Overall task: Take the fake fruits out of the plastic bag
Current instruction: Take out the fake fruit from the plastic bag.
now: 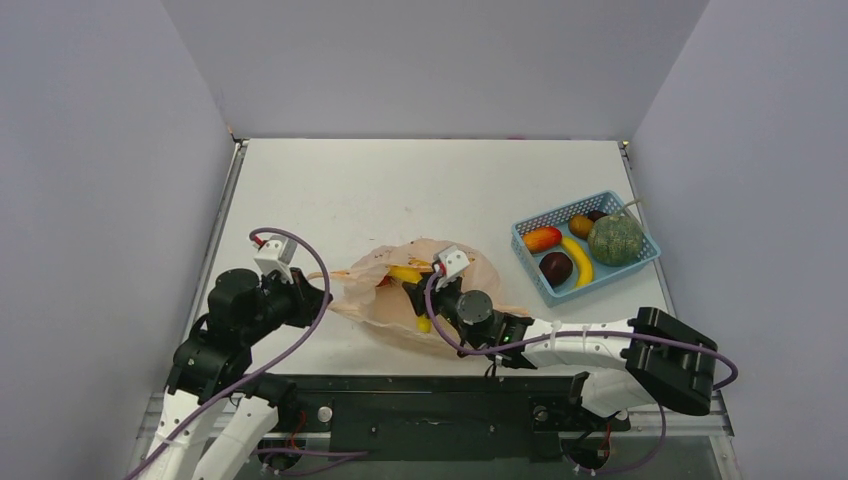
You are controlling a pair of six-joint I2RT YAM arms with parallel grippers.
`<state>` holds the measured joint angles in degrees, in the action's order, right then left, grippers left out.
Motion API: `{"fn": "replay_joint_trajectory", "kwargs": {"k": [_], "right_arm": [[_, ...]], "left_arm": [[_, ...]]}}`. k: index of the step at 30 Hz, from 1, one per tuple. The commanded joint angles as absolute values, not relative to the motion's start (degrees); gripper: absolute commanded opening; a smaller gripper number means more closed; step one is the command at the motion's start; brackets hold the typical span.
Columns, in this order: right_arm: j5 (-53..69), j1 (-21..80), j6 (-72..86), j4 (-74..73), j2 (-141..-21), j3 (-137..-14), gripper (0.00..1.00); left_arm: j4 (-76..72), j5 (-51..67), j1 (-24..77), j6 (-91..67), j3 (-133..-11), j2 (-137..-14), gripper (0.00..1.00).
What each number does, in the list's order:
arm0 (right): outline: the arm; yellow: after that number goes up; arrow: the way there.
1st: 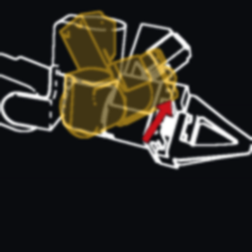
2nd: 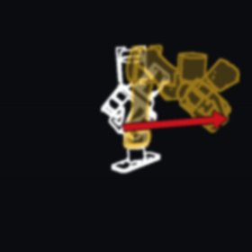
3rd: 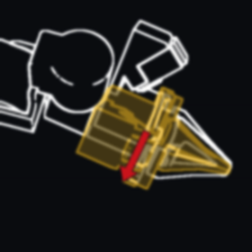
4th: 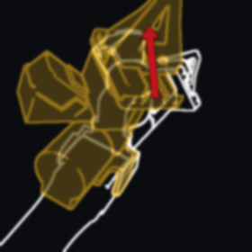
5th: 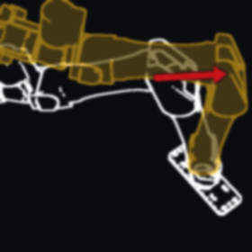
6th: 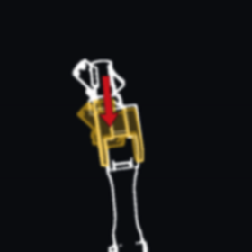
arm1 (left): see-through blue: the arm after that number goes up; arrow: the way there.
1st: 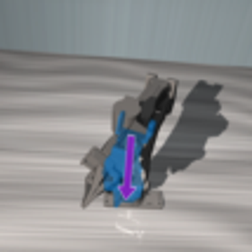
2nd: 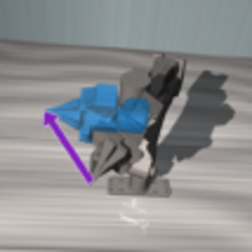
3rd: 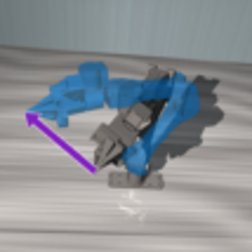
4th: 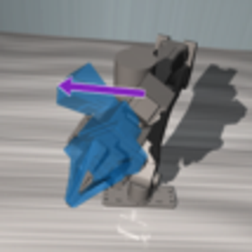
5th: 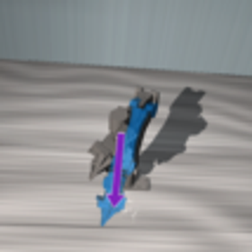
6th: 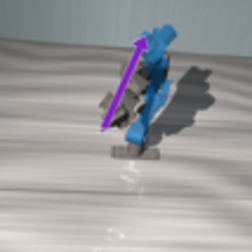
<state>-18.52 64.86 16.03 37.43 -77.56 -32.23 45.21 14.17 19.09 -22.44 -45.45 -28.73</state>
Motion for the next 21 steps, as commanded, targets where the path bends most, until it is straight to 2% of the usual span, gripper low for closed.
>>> {"fn": "replay_joint_trajectory", "kwargs": {"k": [1, 6, 10, 14, 17, 21], "right_arm": [[-21.91, 64.93, 11.98, 47.56, -74.40, -28.56, 0.00], [-25.27, 64.80, 10.19, 44.50, -75.68, -32.06, 0.00], [-17.97, 64.86, 6.01, 45.80, -75.65, -33.71, 0.00], [-9.54, 64.95, -0.42, 38.79, -74.93, -36.50, 0.00], [-2.58, 64.95, -3.66, 37.68, -72.09, -34.48, 0.00], [-1.76, 64.87, -3.17, 42.46, -67.80, -29.82, 0.00]], "left_arm": [[44.32, 7.48, 18.09, -24.58, -46.60, -26.54, 0.00], [43.13, 8.86, 13.55, -24.21, -46.01, -22.39, 0.00], [43.20, 10.15, 12.83, -23.83, -46.03, -24.76, 0.00], [43.69, 9.45, 12.80, -24.01, -46.21, -26.60, 0.00], [43.81, 8.91, 12.78, -24.23, -46.23, -26.69, 0.00], [43.71, 9.19, 12.72, -24.16, -46.24, -27.23, 0.00]]}}
